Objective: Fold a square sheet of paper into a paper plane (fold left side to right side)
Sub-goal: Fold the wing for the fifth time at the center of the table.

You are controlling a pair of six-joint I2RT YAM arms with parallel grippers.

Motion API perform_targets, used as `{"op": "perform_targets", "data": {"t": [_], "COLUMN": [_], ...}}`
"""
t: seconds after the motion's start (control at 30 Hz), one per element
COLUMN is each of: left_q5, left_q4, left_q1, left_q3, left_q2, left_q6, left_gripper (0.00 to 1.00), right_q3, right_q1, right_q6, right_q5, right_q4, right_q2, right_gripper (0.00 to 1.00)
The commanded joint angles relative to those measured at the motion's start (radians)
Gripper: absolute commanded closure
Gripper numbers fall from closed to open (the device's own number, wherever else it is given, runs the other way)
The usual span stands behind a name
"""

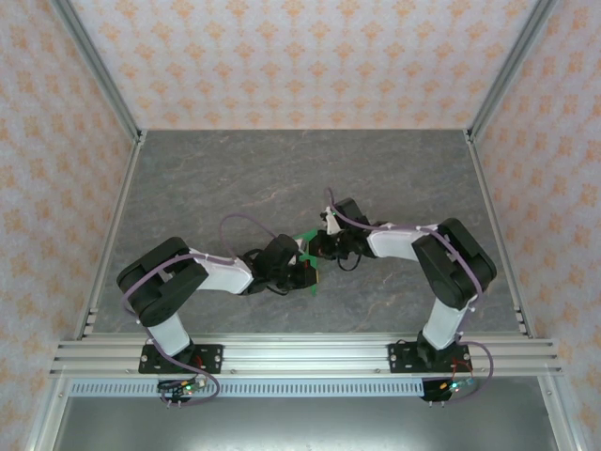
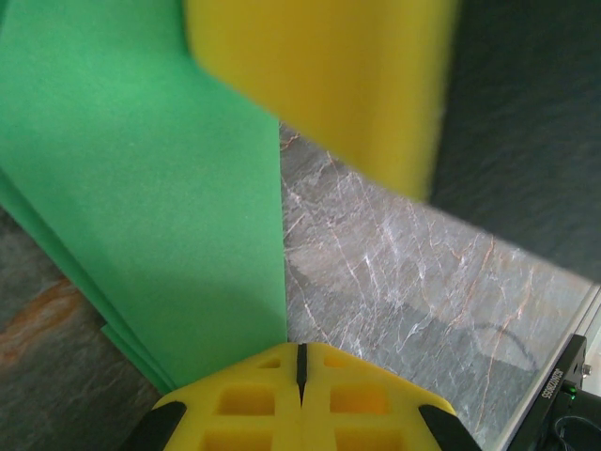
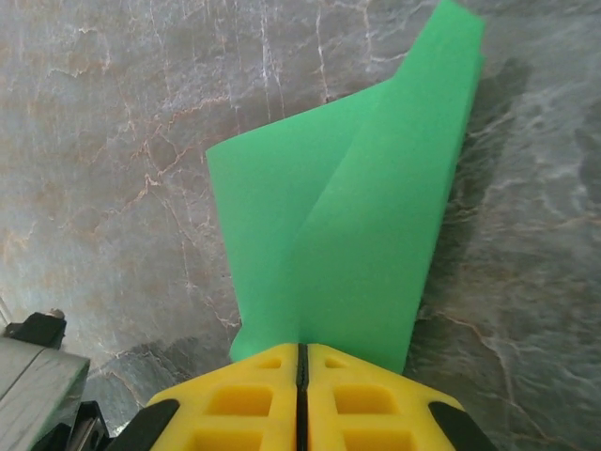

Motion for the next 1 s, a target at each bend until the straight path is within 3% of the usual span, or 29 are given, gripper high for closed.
{"op": "perform_targets", "data": {"t": [0.0, 0.27, 0.8, 0.97], "left_q5": [-0.045, -0.047, -0.040, -0.036], "left_q4": [-0.181, -0.191, -0.184, -0.175], "left_q1": [-0.008, -0.009, -0.009, -0.008], "left_q3": [-0.049, -0.049, -0.048, -0.046], "left_q2": [0.012, 0.012, 0.012, 0.003], "left_q6": [0.004, 0.005, 0.009, 0.008], "left_gripper": [1.00, 1.00, 1.00, 1.00], "right_q3": [0.010, 0.119, 0.356, 0.369], "right_q1": [-0.003, -0.021, -0.137, -0.142], "right_q6": [0.023, -0.053, -0.129, -0.141], "right_q5": [-0.001, 0.075, 0.095, 0.088], "right_q4": [0.072, -0.045, -0.166, -0.182], "right_q2": [0.049, 0.127, 0.261, 0.213], "right_gripper": [0.90, 0.90, 0.90, 0.90]}}
